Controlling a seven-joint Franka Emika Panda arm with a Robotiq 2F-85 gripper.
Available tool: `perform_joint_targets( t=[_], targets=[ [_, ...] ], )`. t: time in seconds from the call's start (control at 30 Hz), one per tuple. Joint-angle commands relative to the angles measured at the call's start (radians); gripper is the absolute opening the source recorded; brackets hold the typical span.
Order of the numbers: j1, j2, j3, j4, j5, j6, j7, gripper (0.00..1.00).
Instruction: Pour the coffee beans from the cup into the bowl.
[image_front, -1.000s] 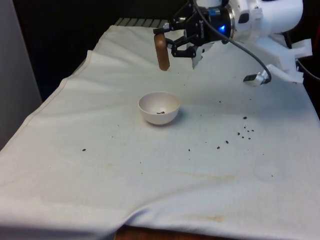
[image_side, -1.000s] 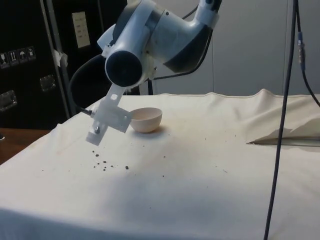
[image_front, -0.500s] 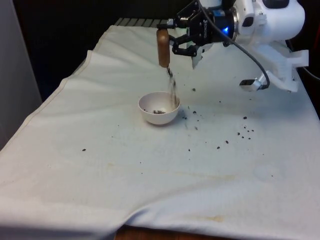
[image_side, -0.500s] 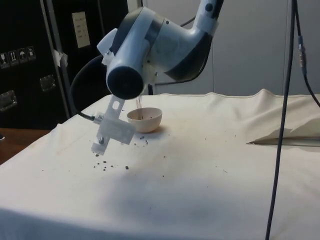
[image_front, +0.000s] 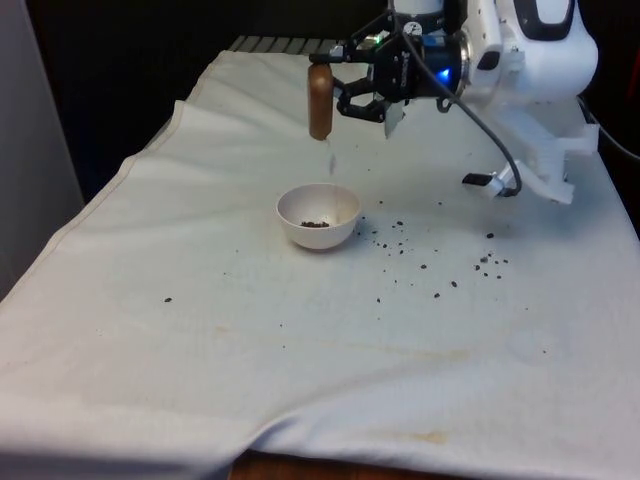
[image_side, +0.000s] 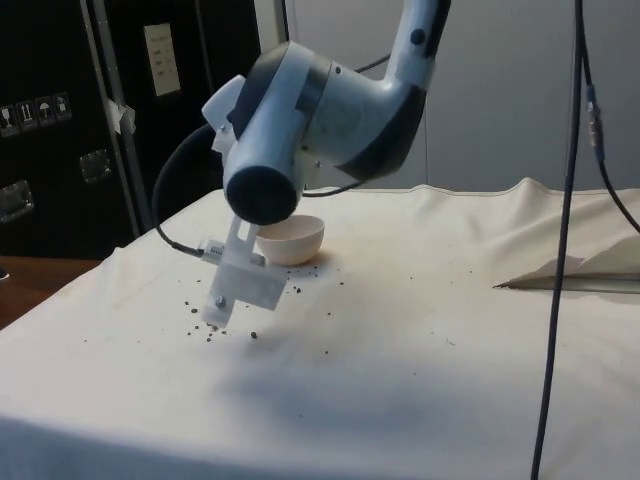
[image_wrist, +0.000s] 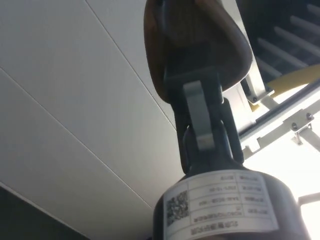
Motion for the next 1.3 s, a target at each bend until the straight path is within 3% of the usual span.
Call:
perform_joint_targets(
  t=[0.0, 0.43, 0.63, 0.87, 1.1, 1.27],
  targets=[
    [-0.003, 0.003, -0.006, -0.003, -0.015, 0.004, 0.01, 0.03],
    [-0.007, 0.034, -0.041, -0.009, -0.068, -0.004, 0.059, 0.03],
    [-0.002, 0.034, -0.03, -0.009, -0.065, -0.038, 0.06, 0.03],
    [-0.006, 0.006, -0.008, -0.012, -0.057, -0.065, 0.05, 0.03],
    [-0.005, -0.008, -0.009, -0.011, -0.056, -0.068, 0.055, 0.03],
    [-0.012, -0.024, -0.003, -0.009, -0.03, -0.04, 0.068, 0.03]
  ],
)
